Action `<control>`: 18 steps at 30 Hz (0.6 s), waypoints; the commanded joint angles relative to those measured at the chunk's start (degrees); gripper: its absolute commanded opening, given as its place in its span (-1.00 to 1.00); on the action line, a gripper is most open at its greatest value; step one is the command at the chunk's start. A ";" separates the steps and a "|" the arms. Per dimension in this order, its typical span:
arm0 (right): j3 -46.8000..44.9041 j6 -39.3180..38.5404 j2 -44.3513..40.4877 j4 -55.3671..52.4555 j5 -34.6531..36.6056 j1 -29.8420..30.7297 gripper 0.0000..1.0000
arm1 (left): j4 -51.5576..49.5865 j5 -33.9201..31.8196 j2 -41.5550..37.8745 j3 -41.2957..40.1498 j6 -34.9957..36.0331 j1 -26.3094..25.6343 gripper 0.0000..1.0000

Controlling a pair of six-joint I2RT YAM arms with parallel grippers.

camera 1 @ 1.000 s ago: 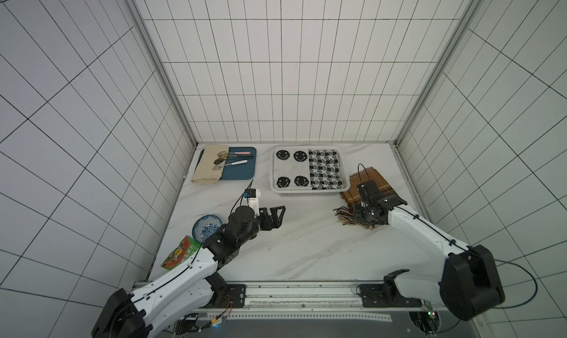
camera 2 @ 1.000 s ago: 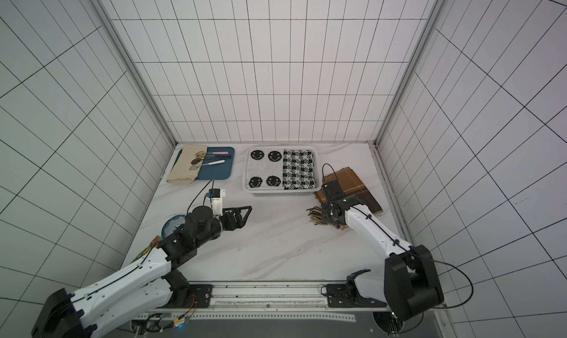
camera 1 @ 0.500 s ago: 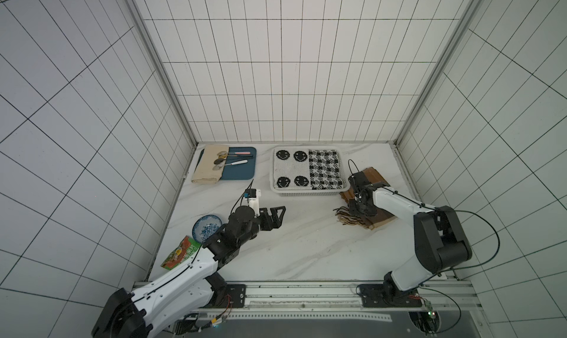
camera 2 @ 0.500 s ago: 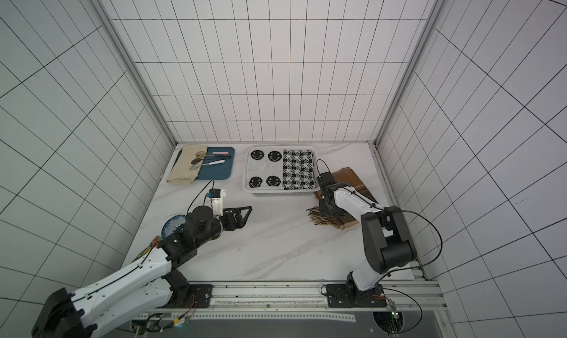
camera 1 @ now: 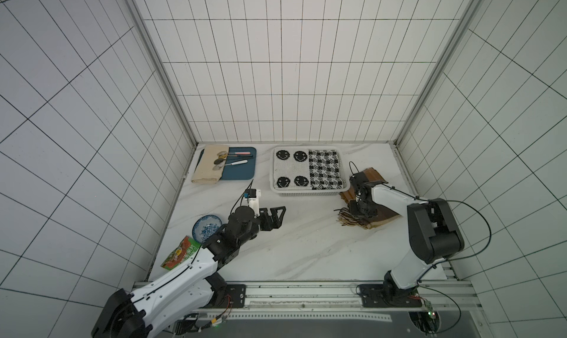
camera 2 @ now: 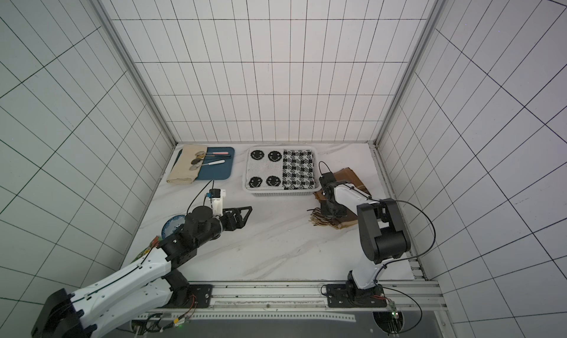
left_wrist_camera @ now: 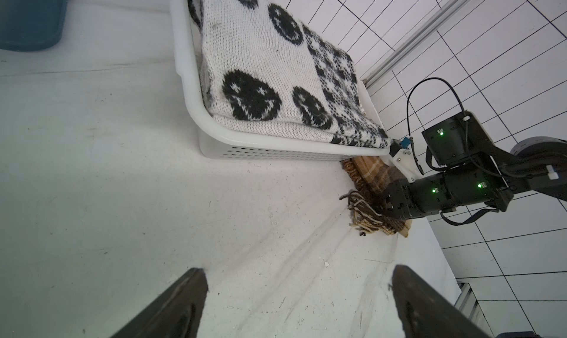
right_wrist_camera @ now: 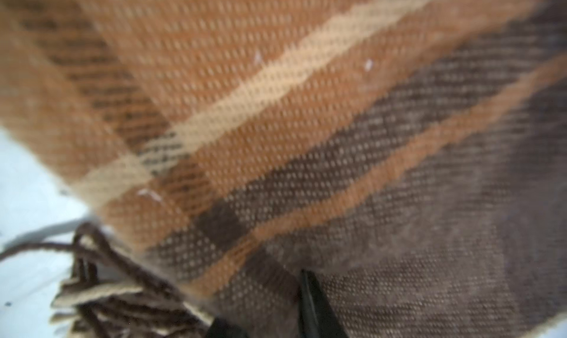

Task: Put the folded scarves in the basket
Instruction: Move the scarf to the center of the board.

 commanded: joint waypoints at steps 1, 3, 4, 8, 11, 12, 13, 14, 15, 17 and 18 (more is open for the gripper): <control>-6.21 2.68 -1.59 -4.59 -3.89 2.37 -0.52 | 1.02 0.67 -0.88 -0.60 -0.75 -0.10 0.95; -9.60 4.80 -4.29 -3.16 -3.98 5.74 -0.52 | 0.96 1.02 -1.17 -0.58 -0.95 -0.09 0.95; -10.93 6.20 -5.92 -3.12 -3.45 7.45 -0.54 | 1.02 1.04 -1.41 -0.68 -0.99 -0.10 0.95; -11.85 10.89 -10.60 -4.94 -3.17 15.07 -0.54 | 1.19 0.79 -1.32 -0.72 -0.47 -0.15 0.95; -13.58 14.21 -12.49 -5.66 -1.11 21.43 -0.54 | 1.26 0.31 -0.38 -0.62 -0.16 -0.05 0.95; -14.26 14.60 -12.81 -5.01 -1.37 23.35 -0.54 | 1.50 0.49 -0.02 -0.64 -0.28 -0.05 0.95; -15.04 16.43 -13.57 -4.27 -1.26 25.96 -0.53 | 1.67 0.95 0.45 -0.52 -0.22 -0.08 0.95; -15.80 17.85 -13.99 -3.50 -2.29 27.72 -0.54 | 1.73 1.20 1.00 -0.36 -0.21 -0.08 0.95; -16.17 18.37 -13.96 -3.00 -2.89 29.24 -0.52 | 1.89 1.33 1.47 -0.34 -0.27 -0.02 0.95; -16.62 19.16 -13.65 -2.66 -2.39 32.23 -0.52 | 1.97 1.54 2.28 -0.16 -0.28 -0.02 0.95; -16.68 19.08 -13.25 -2.20 -2.29 34.10 -0.52 | 2.02 1.58 2.54 -0.15 -0.22 -0.15 0.95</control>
